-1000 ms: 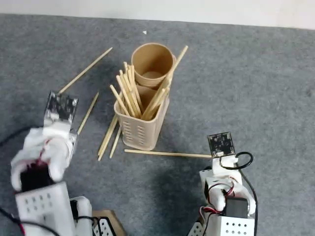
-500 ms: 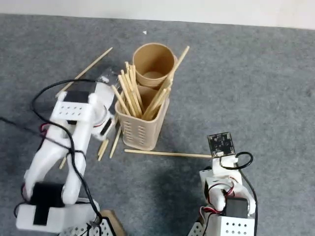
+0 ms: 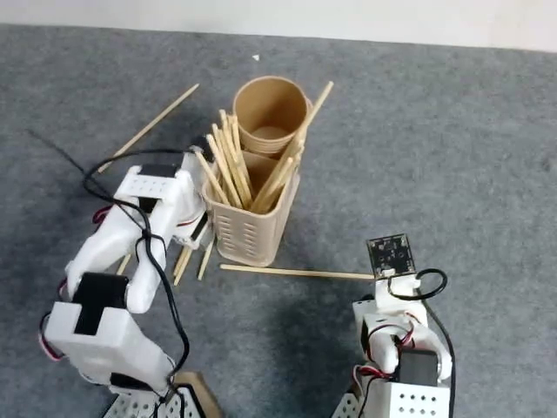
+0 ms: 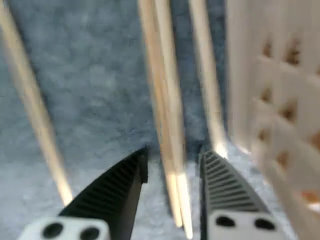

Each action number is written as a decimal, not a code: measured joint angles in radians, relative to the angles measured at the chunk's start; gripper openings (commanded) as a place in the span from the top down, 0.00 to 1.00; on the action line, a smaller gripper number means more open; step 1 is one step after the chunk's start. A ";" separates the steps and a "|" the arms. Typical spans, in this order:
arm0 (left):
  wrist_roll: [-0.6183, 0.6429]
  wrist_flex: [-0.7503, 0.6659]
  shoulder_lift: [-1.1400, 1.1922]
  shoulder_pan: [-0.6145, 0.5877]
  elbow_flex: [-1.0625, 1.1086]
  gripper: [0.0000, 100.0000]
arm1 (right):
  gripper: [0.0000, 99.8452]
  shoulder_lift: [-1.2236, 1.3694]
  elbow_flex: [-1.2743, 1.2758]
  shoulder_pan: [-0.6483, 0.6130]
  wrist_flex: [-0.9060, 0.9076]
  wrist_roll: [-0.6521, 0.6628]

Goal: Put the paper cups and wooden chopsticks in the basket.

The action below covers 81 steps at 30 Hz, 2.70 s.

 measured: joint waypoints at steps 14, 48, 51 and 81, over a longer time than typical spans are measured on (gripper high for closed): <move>0.081 0.002 0.023 -0.138 -0.040 1.00 | 0.83 0.000 0.000 0.000 0.000 0.000; 0.150 -0.021 -1.039 0.310 -0.147 1.00 | 0.83 0.000 0.000 0.000 0.000 0.000; 0.150 -0.186 -1.039 0.368 -0.057 1.00 | 0.83 0.000 0.000 0.000 0.000 0.000; 0.150 -0.338 -1.039 0.287 0.037 0.86 | 0.83 0.000 0.000 0.000 0.000 0.000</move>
